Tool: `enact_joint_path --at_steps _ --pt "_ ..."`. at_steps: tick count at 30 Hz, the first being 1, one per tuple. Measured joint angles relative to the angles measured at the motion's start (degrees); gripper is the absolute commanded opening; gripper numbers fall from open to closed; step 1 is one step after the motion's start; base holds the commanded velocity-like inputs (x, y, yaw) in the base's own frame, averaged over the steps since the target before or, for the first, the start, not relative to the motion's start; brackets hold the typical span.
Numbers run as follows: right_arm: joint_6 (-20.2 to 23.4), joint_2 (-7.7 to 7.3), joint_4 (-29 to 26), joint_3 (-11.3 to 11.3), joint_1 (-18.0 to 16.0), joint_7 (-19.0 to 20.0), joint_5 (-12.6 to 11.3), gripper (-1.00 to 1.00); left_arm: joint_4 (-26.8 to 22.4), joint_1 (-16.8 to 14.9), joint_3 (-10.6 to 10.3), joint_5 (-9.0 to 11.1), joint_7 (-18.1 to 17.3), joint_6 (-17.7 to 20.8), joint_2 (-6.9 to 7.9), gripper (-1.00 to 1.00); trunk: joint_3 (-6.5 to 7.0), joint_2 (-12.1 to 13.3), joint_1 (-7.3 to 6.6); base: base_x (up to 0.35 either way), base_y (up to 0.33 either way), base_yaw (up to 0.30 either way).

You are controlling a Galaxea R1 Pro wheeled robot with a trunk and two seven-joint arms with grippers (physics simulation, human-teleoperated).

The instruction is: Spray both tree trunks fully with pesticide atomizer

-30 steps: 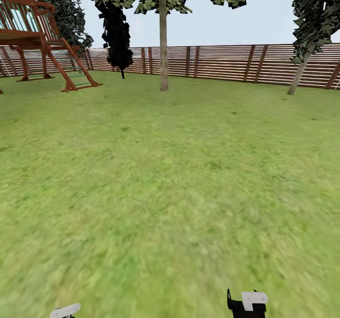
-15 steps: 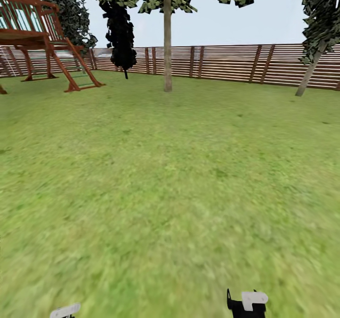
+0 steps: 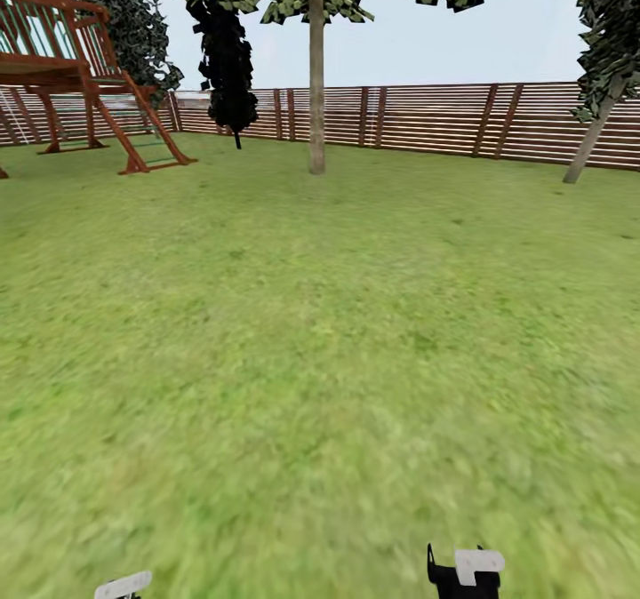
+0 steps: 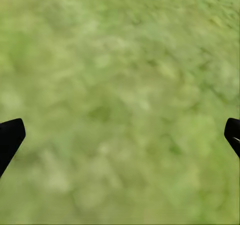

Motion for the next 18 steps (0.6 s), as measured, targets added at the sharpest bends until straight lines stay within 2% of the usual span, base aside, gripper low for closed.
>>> enact_joint_path --at_steps 18 --pt "-0.03 0.0 0.0 0.0 0.0 0.0 0.0 1.0 0.0 0.0 0.0 0.0 0.0 0.0 0.0 -1.0 0.0 0.0 0.0 0.338 0.0 0.0"
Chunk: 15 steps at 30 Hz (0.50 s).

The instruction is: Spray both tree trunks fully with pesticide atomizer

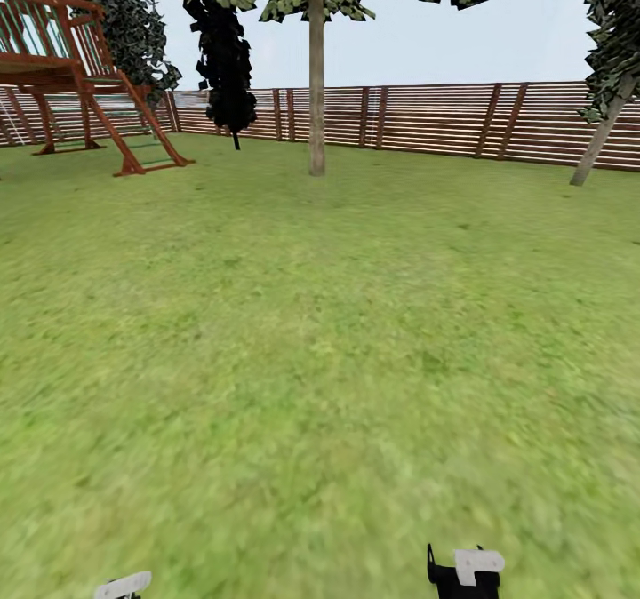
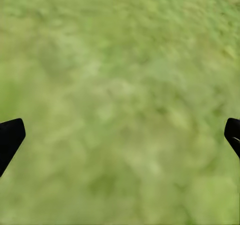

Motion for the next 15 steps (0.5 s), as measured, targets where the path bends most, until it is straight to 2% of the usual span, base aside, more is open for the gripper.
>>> enact_joint_path --at_steps 15 --pt "0.06 0.0 0.0 0.0 0.0 0.08 0.0 1.0 0.03 0.03 0.0 0.0 0.0 0.09 0.0 -1.0 0.0 0.0 0.0 0.338 0.0 0.0"
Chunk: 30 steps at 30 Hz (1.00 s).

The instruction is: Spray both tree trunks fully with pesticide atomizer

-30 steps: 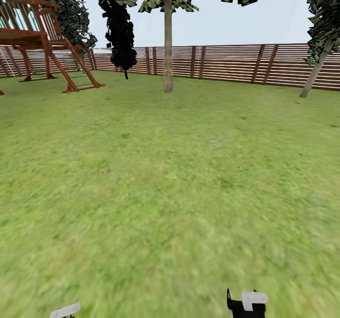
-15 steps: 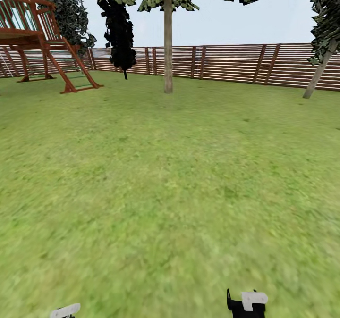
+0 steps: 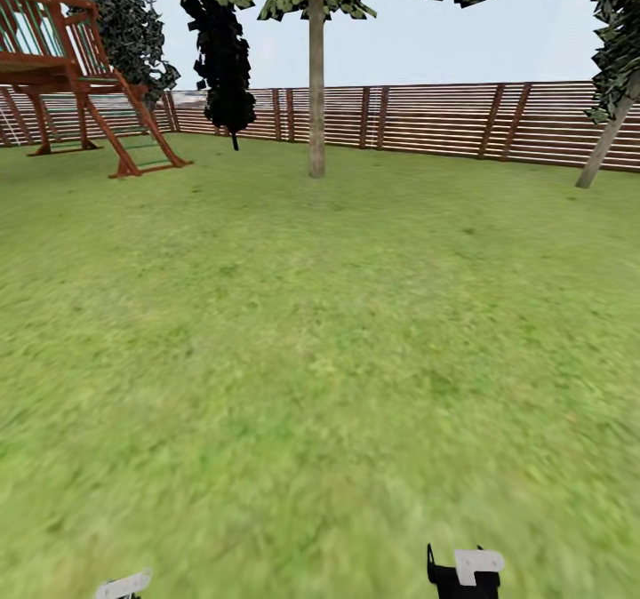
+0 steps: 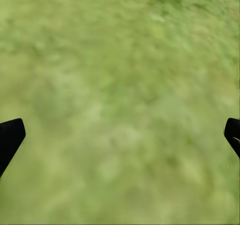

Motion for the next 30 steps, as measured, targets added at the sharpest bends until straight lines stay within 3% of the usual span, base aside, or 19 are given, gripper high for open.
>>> enact_joint_path --at_steps 30 --pt "-0.03 0.0 0.0 0.0 0.0 0.0 0.0 1.0 0.0 0.0 0.0 0.0 0.0 0.0 0.0 -1.0 0.0 0.0 0.0 0.338 0.0 0.0"
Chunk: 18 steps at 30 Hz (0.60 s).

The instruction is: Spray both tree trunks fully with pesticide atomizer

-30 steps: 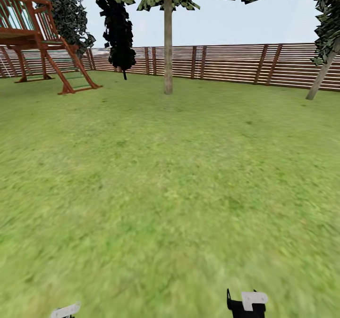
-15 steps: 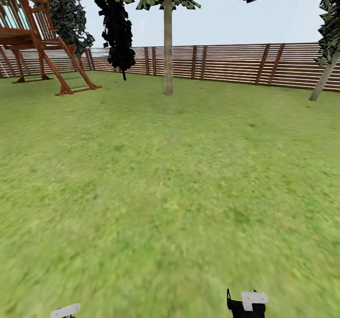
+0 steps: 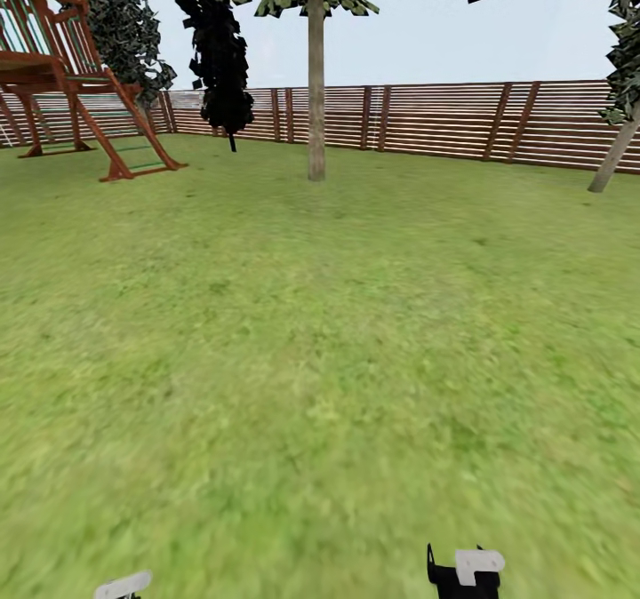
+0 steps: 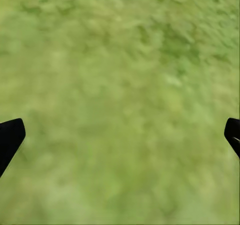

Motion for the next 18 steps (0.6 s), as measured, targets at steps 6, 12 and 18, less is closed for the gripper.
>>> enact_joint_path --at_steps 6,12,18 --pt "0.02 0.0 0.0 0.0 0.0 0.0 0.0 1.0 0.02 -0.03 0.0 0.0 0.0 0.0 0.0 -1.0 0.0 0.0 0.0 0.338 0.0 0.0" --pt "0.03 0.0 0.0 0.0 0.0 0.0 0.0 1.0 -0.01 -0.05 -0.01 -0.01 0.0 -0.01 0.0 -1.0 0.0 0.0 0.0 0.338 0.0 0.0" --pt "0.03 0.0 0.0 0.0 0.0 0.0 0.0 1.0 -0.01 -0.01 -0.01 -0.01 0.0 -0.02 0.0 -1.0 0.0 0.0 0.0 0.338 0.0 0.0"
